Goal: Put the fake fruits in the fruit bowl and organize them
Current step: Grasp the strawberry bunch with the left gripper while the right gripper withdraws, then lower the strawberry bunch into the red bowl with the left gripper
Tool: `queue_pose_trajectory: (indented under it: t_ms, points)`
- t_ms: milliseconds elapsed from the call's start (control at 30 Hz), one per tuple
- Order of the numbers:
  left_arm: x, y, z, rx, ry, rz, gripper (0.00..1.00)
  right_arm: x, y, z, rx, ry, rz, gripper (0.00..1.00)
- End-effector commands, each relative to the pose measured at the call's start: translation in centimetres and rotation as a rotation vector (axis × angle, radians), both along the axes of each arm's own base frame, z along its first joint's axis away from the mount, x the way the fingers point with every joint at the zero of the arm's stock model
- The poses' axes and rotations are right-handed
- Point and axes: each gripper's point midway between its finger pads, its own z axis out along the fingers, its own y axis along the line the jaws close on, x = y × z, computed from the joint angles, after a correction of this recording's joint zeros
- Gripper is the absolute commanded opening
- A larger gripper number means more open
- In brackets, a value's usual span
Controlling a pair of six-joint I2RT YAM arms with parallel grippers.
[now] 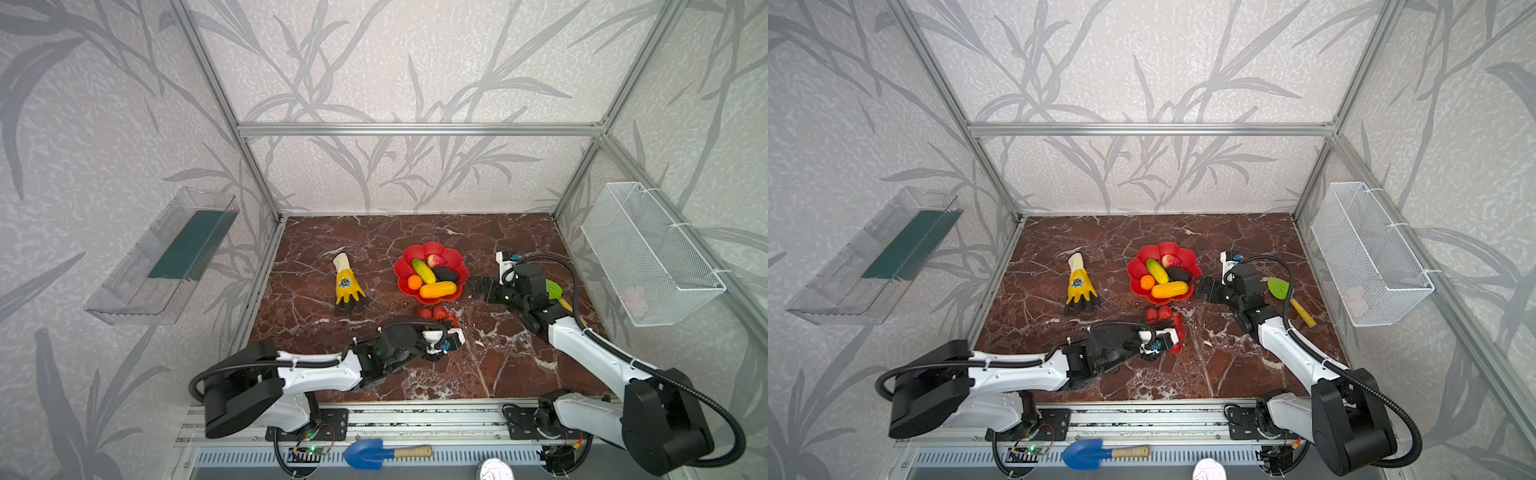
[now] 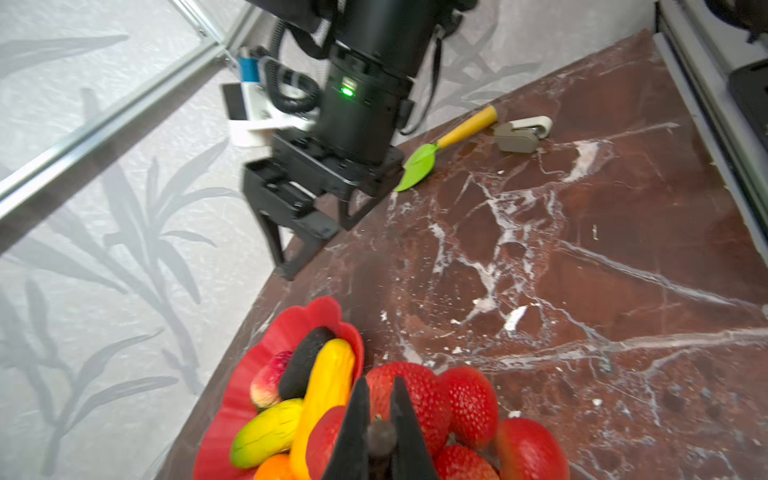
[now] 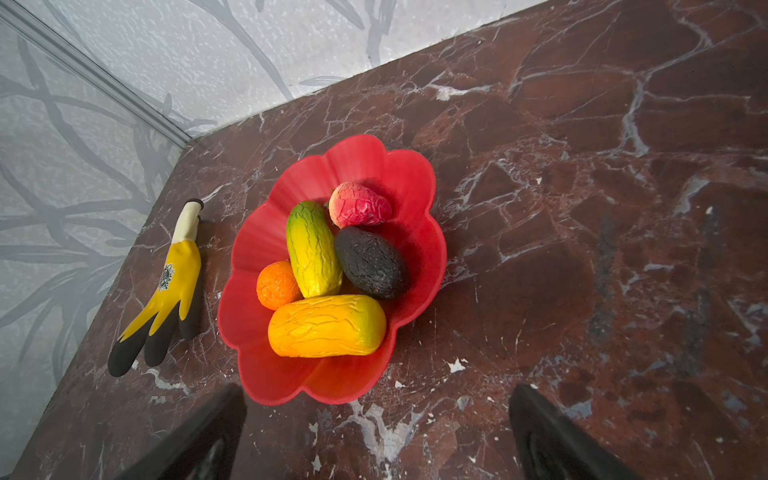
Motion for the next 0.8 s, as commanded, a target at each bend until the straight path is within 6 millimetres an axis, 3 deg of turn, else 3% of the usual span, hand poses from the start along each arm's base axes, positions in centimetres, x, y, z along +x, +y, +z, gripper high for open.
queue_pose_trajectory:
  t_ms: [0,200,367,667,733,767]
  points:
    - [2.2,2.2,3.8,0.014,0.007,0.112,0.0,0.0,-0.3,0.6,0.01,-0.026,-0.008,0.99]
    - [7.9,4.6,6.7,-0.044,0.098,0.233,0.0,0.1,-0.3,0.1,0.03,-0.014,-0.015,0.99]
    - [11.9,3.5,6.9,-0.085,0.154,0.231,0.0,-0.1,-0.5,-0.2,0.032,-0.003,-0.02,0.99]
    - [18.0,1.3,1.7,-0.099,0.261,0.282,0.0,-0.9,-1.3,-0.1,0.014,-0.006,-0.027,0.99]
    - [18.8,1.2,0.8,-0.136,0.282,0.29,0.03,-1.0,-1.6,-0.2,0.011,-0.005,-0.033,0.99]
    - [19.1,1.1,0.6,-0.156,0.289,0.286,0.1,-1.0,-1.6,-0.2,0.009,-0.007,-0.033,0.99]
